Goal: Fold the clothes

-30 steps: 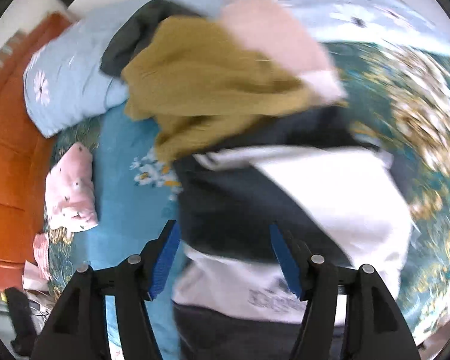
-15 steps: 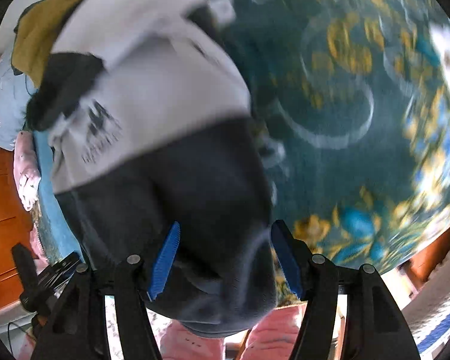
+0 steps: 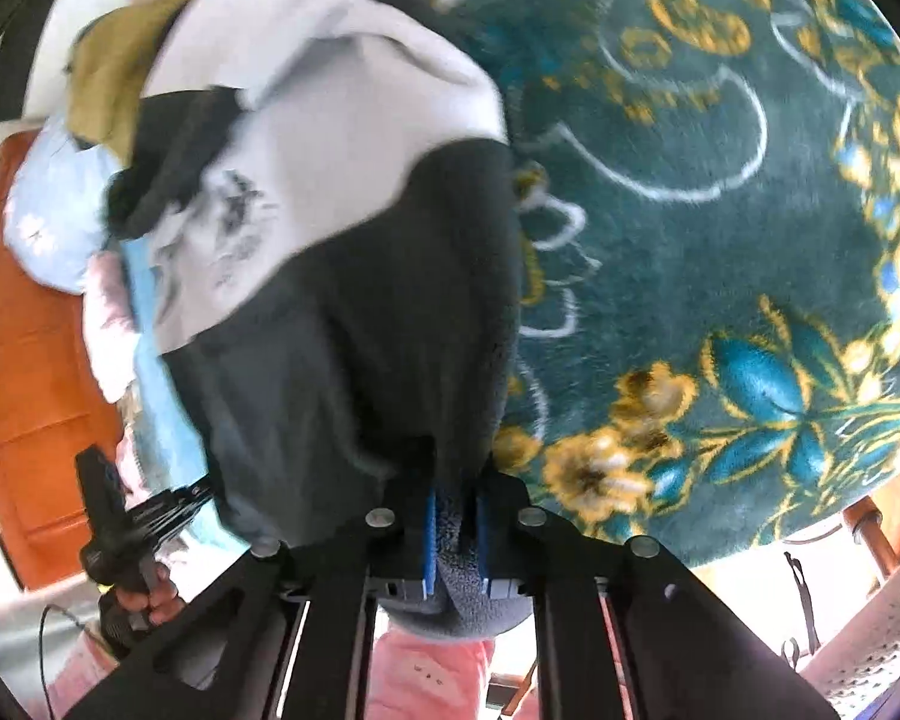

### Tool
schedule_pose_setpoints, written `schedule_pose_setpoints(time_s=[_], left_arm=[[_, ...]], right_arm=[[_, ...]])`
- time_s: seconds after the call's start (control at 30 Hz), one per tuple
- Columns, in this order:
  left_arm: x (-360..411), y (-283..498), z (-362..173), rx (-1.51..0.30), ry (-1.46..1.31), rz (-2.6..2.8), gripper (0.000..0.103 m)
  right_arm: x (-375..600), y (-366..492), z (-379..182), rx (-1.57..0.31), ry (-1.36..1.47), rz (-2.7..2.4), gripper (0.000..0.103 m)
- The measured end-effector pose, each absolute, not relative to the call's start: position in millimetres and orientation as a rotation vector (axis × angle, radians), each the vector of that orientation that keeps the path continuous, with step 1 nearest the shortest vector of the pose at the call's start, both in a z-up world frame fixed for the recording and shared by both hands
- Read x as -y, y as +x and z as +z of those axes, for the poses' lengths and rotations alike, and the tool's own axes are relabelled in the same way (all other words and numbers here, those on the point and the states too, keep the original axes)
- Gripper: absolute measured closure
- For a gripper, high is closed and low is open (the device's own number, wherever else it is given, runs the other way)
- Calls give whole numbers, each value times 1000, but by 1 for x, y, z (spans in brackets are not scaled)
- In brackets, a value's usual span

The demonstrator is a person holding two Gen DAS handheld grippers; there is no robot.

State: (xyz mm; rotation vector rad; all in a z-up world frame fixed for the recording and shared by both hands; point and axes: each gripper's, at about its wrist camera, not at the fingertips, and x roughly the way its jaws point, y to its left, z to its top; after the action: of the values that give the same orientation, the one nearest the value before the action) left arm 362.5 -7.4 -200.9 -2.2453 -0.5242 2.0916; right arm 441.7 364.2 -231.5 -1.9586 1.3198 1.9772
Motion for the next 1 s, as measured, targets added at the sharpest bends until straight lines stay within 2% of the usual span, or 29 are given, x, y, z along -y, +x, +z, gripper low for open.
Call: schedule_pose_setpoints(time_s=[0.17, 0.3, 0.37, 0.4, 0.43, 0.47, 0.53, 0.6, 0.63, 0.67, 0.7, 0.73, 1.0], left_arm=[[17, 381, -192, 432, -2238, 2096, 97], [27, 373, -197, 543, -2246, 2095, 91], [31, 366, -198, 549, -2243, 2105, 76], [32, 363, -198, 543, -2230, 2114, 58], [33, 360, -197, 537, -2216, 2124, 45], [33, 358, -198, 534, -2203, 2129, 44], [31, 353, -205, 547, -2205, 2085, 44], [24, 351, -217, 573, -2243, 1995, 46], [20, 351, -220, 568, -2258, 1964, 53], [18, 351, -219, 536, -2268, 1960, 63], [16, 352, -219, 504, -2277, 1956, 85], [16, 351, -216, 493, -2278, 1951, 93], [72, 319, -154, 729, -2154, 1880, 94]], right_arm=[[-382, 469, -230, -1298, -1983, 1916, 95], [-378, 463, -235, -1275, -1988, 1925, 92], [-380, 461, -234, -1276, -1956, 1943, 91], [-381, 461, -233, -1275, -1942, 1950, 80], [-379, 461, -235, -1261, -1945, 1949, 72], [-378, 462, -237, -1248, -1949, 1947, 61], [-375, 462, -243, -1235, -1961, 1935, 61], [-373, 461, -254, -1312, -1953, 1877, 61], [-373, 463, -255, -1350, -1944, 1861, 61], [-372, 463, -254, -1382, -1934, 1855, 67], [-371, 464, -253, -1414, -1924, 1848, 86], [-370, 464, -252, -1446, -1913, 1842, 92], [-398, 452, -182, -1713, -1682, 1910, 95]])
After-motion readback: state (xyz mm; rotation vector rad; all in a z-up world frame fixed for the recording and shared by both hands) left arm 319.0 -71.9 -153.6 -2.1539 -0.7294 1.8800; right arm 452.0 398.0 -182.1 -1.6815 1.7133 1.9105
